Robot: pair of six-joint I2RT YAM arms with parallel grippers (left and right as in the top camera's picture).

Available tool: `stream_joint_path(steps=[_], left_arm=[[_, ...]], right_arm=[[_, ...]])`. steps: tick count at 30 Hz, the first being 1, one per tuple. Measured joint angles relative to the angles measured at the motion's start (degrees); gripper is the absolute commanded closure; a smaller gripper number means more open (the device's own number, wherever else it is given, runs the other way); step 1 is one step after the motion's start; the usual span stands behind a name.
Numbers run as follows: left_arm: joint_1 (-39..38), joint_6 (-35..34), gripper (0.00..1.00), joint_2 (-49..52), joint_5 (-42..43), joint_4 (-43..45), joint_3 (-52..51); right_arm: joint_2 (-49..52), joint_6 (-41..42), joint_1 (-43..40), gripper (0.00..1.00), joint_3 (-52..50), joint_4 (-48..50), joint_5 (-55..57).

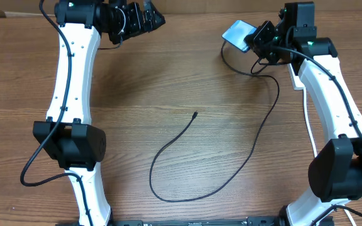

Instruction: Plug charger to phone and switch on socket

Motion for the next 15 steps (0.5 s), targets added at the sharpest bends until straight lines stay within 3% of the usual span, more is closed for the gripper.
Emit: stream_joint_path(steps=[9, 15], left_arm=[[-4.0, 4.52, 0.0, 0.35, 0.15, -3.41, -0.28], [-7.67, 5.44, 0.0, 2.34, -8.7, -7.02, -0.61]], right_arm=[[0.0, 1.18, 0.0, 0.96, 0.0, 1.99, -1.92], [0.0, 1.4, 0.02, 0.96, 0.0, 1.66, -2.12]])
